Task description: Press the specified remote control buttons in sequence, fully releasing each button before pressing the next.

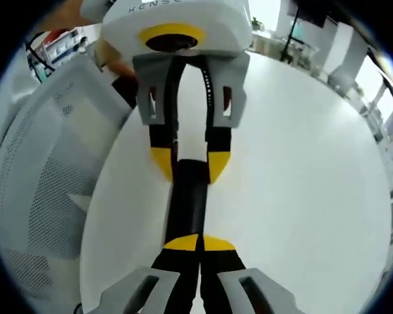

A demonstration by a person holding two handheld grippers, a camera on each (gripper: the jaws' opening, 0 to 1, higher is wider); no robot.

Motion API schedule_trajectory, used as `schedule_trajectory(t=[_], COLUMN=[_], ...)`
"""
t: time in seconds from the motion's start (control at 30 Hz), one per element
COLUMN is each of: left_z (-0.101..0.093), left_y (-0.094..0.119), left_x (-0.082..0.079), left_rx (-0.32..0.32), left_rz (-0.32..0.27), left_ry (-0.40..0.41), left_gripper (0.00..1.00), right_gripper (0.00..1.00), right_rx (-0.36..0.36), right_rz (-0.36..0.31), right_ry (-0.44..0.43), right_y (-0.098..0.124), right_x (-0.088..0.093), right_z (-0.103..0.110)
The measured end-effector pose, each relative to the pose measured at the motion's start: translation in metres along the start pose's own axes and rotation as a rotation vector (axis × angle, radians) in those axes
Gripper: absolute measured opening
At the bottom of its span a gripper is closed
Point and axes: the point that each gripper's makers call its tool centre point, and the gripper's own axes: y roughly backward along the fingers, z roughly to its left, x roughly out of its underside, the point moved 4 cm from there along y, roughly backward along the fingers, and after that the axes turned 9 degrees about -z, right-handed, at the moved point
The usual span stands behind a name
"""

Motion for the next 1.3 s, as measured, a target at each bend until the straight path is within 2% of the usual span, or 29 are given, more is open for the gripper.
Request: schedule_trajectory(t=[0.4, 0.97, 1.3], left_z=[-0.0005, -0.0017, -0.0014], left_y=[0.0002, 0.0011, 0.0012], left_x=[0.0004, 0.0002, 0.0006], left_rx=[-0.003, -0.014, -0.015], left_rz=[-0.006, 0.005, 0.007], left_ry=[0.007, 0.014, 0.013], left_gripper=[0.23, 0.23, 0.23], right_gripper=[0.0, 0.0, 0.0], right_rx=[-0.013, -0.039, -0.038], right_rz=[0.008, 0.078, 0.076], right_ry=[0.007, 0.048, 0.042], right_y=[-0.0014, -0.0041, -0.0036], right_x=[0.0004, -0.0021, -0.0018], right_z=[0.0001, 0.0003, -0.0002])
